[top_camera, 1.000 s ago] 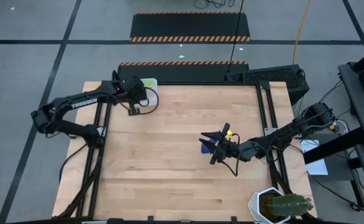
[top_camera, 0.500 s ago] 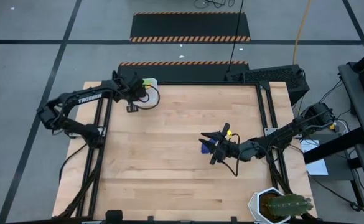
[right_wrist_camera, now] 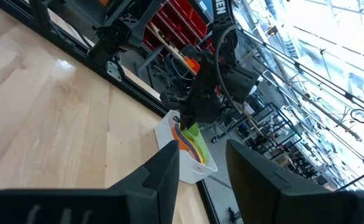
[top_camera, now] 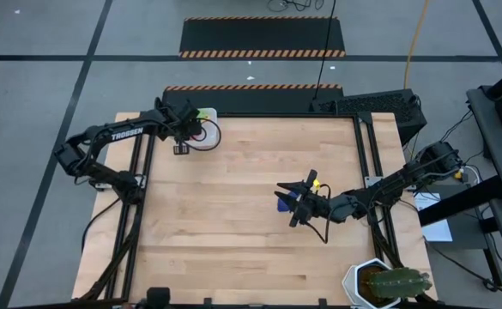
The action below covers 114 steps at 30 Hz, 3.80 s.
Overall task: Nest measuring cups in basket
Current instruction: Stack the green measuring cup into the yellow measuring cup, then stack the violet measuring cup into the green measuring cup
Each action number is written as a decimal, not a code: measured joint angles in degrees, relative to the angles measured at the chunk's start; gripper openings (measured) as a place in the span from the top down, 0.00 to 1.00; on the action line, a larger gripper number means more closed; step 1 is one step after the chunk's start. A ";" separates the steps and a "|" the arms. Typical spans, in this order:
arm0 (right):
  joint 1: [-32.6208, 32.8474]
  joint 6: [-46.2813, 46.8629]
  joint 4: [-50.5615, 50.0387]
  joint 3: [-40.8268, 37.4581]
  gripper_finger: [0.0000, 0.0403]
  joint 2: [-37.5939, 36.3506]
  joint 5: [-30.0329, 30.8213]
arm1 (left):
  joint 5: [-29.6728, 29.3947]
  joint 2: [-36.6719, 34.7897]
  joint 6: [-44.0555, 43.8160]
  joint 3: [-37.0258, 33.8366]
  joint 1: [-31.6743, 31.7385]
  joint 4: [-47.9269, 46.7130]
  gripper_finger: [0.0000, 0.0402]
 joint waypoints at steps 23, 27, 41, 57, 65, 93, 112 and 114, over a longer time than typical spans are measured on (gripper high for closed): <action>0.00 9.43 -0.12 0.10 0.69 0.00 2.87 | -9.16 -8.55 -27.87 0.00 -16.21 -5.61 0.57; -0.04 18.61 -3.92 0.13 0.69 -0.02 3.07 | -3.56 -10.91 -35.88 0.00 -23.22 -3.78 0.57; -11.24 73.74 -62.42 12.83 0.58 -3.14 -21.02 | -1.53 -10.50 -35.17 -0.02 -48.71 14.96 0.56; -34.77 75.40 -77.90 12.72 0.37 -3.93 -53.38 | -1.56 -10.49 -33.24 -0.02 -53.13 17.91 0.56; -41.21 71.99 -71.26 6.10 0.36 -1.84 -62.42 | -0.55 -10.49 -33.37 -0.02 -53.18 18.32 0.56; -41.29 69.18 -52.94 1.60 0.52 8.20 -68.55 | 0.52 -10.49 -34.72 -0.02 -53.18 18.86 0.56; -41.15 61.85 -53.57 1.38 0.98 8.15 -77.49 | 0.62 -10.49 -34.72 -0.02 -53.18 18.86 0.56; -41.07 61.90 -53.41 1.36 0.99 7.29 -78.65 | 0.62 -10.49 -34.74 -0.02 -53.18 18.88 0.56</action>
